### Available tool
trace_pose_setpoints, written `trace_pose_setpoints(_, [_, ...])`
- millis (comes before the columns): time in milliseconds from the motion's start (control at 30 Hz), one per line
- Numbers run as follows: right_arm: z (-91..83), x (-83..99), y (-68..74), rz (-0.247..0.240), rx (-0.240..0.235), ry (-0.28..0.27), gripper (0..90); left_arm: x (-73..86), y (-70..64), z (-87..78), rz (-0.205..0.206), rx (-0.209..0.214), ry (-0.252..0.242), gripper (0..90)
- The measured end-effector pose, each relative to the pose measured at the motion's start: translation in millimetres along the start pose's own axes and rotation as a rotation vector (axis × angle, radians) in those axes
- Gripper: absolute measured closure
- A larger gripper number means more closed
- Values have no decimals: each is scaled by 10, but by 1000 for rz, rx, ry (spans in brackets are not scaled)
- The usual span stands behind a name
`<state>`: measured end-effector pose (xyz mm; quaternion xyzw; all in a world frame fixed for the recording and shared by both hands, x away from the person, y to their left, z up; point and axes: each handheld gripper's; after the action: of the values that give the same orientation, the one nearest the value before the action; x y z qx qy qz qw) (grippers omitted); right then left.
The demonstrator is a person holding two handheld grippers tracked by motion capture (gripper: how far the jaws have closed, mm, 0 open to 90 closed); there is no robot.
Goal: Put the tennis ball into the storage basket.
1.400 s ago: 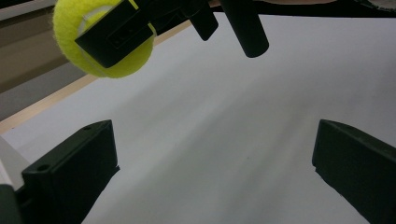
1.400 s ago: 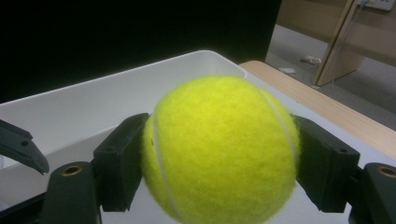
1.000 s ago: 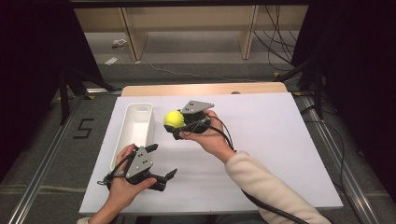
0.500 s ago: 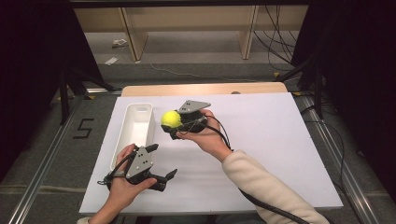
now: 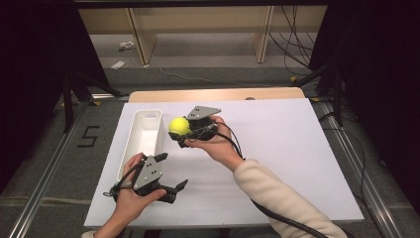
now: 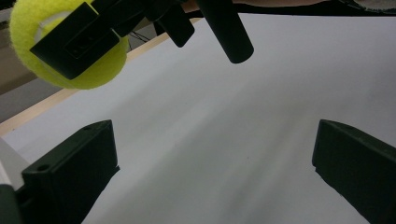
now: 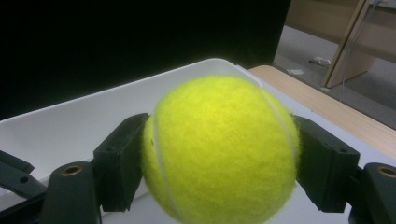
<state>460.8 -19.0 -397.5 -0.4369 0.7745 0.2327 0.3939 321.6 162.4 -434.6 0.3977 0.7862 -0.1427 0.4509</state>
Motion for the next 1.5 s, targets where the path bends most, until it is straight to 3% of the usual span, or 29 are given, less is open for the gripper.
trace_pose_setpoints(1500, [107, -123, 24, -13, -7, 12, 261, -7, -20, 14, -3, 5, 0, 0])
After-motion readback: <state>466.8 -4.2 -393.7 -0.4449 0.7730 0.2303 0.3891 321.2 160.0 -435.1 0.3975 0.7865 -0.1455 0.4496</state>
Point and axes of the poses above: each handheld gripper's, and its own axes: z roughly forward along the jaws, x roughly out of its underside, y roughly to its left, and after that the axes turned 12 degrees about y, right-handed
